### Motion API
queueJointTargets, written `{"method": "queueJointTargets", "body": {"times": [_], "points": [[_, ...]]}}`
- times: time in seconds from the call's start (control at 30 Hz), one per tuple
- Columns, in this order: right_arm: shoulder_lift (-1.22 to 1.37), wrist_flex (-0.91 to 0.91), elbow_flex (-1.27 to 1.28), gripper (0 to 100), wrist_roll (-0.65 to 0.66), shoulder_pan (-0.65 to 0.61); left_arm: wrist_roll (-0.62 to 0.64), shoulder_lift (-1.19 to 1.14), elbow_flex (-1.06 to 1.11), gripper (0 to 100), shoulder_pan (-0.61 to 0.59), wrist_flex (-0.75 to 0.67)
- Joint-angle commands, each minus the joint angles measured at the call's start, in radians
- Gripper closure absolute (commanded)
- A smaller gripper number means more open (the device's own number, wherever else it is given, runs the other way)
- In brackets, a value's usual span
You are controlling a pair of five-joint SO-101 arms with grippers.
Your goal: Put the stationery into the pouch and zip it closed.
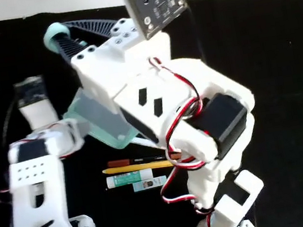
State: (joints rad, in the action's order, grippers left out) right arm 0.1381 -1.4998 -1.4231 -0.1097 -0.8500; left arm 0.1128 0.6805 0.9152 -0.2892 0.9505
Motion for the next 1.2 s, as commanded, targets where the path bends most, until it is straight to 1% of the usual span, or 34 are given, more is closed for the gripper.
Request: {"method": "queueJointTargets", "body": {"times": [0.0, 0.13, 0.27, 0.37, 0.47, 0.7, 0.87, 0.97, 1.17], "points": [[0.001, 0.024, 0.004, 99.0, 0.012, -0.038, 0.009, 0.005, -0.012, 70, -0.099, -0.02], [0.002, 0.024, 0.004, 99.0, 0.012, -0.041, 0.011, 0.005, -0.061, 70, -0.2, -0.014], [0.021, 0.024, 0.002, 99.0, 0.012, -0.039, 0.012, 0.005, -0.194, 70, -0.265, 0.097], [0.041, 0.024, 0.002, 99.0, 0.012, -0.038, 0.012, 0.005, -0.308, 70, -0.283, 0.175], [0.048, 0.024, 0.002, 99.0, 0.012, -0.035, 0.012, 0.005, -0.4, 70, -0.302, 0.222], [0.048, 0.024, 0.002, 99.0, 0.012, 0.008, 0.011, 0.005, -0.538, 70, -0.311, 0.293], [0.048, 0.024, 0.002, 99.0, 0.012, 0.01, 0.008, 0.004, -0.648, 70, -0.309, 0.354], [0.048, 0.019, 0.002, 99.0, 0.012, 0.01, -0.054, 0.001, -0.69, 70, -0.306, 0.367], [0.047, 0.015, 0.002, 99.0, 0.011, 0.056, -0.166, -0.002, -0.822, 70, -0.305, 0.399]]}}
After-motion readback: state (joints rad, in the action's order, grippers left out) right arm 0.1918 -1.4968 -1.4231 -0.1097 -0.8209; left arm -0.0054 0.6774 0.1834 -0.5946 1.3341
